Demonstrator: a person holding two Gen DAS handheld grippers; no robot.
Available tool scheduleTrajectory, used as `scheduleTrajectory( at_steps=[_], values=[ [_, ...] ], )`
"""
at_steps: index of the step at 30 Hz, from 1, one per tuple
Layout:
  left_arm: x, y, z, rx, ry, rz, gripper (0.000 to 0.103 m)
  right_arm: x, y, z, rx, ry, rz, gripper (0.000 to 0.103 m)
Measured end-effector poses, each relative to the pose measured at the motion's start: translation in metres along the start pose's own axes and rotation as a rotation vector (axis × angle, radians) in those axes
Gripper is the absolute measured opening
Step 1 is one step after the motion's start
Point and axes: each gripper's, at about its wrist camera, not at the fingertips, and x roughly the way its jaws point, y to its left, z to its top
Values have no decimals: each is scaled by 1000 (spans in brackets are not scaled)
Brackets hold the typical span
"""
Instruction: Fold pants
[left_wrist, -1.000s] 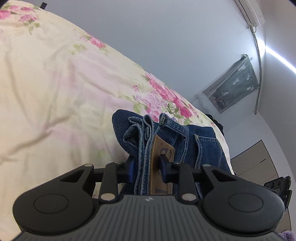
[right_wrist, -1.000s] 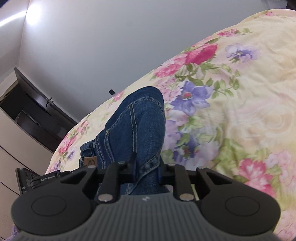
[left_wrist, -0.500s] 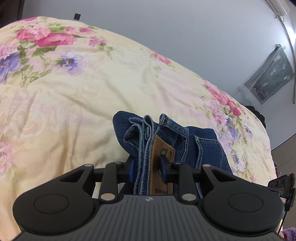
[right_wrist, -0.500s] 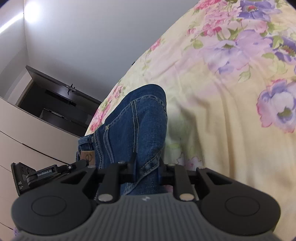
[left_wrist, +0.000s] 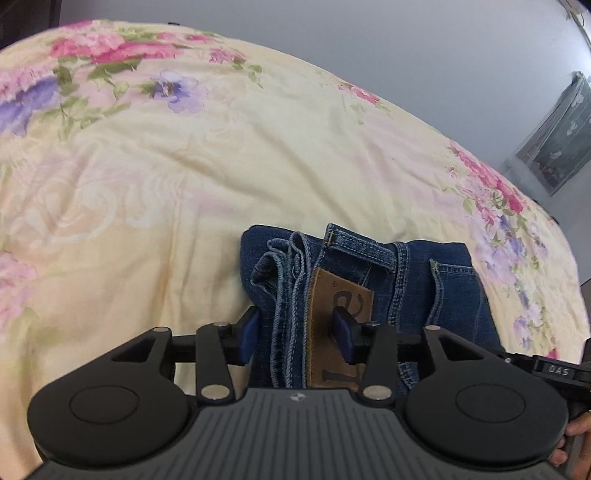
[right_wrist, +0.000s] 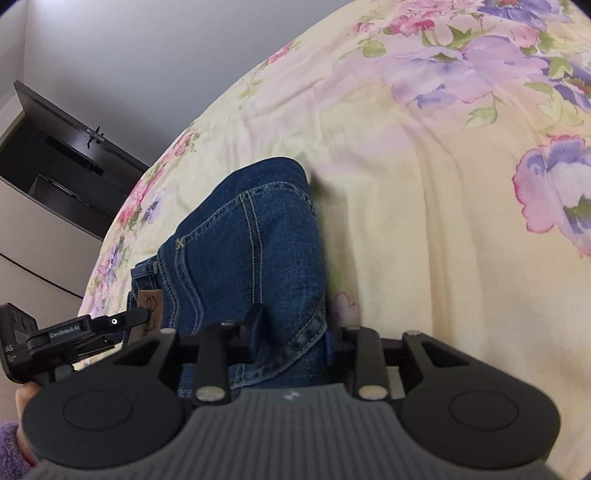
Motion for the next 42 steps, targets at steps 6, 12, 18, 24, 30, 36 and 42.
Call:
scheduleTrajectory(
  at_steps=[6,12,18,24,30,36,42],
  values=[
    [-62,-45,-26,138,-170,166,56,-48,46,-19,-270,-131,-214,42],
    [-127,-98,-65,203,-305,274,72,-116,89,-62,-420,-263,-252,52],
    [-171,-129,-110,170,-353,332,77,-167,120,-120,-529,-335,-273,58],
    [-186,-136,-147,124,-335,380,81,-201,123,-173,-519,-374,-269,62],
    [-180,-137,-173,134,-280,392,81,-202,121,-215,-536,-370,-309,62],
    [-179,-141,-189,158,-265,397,81,-205,119,-229,-527,-355,-304,64],
    [-182,-144,-191,169,-269,391,81,-211,123,-232,-531,-368,-298,66]
  ],
)
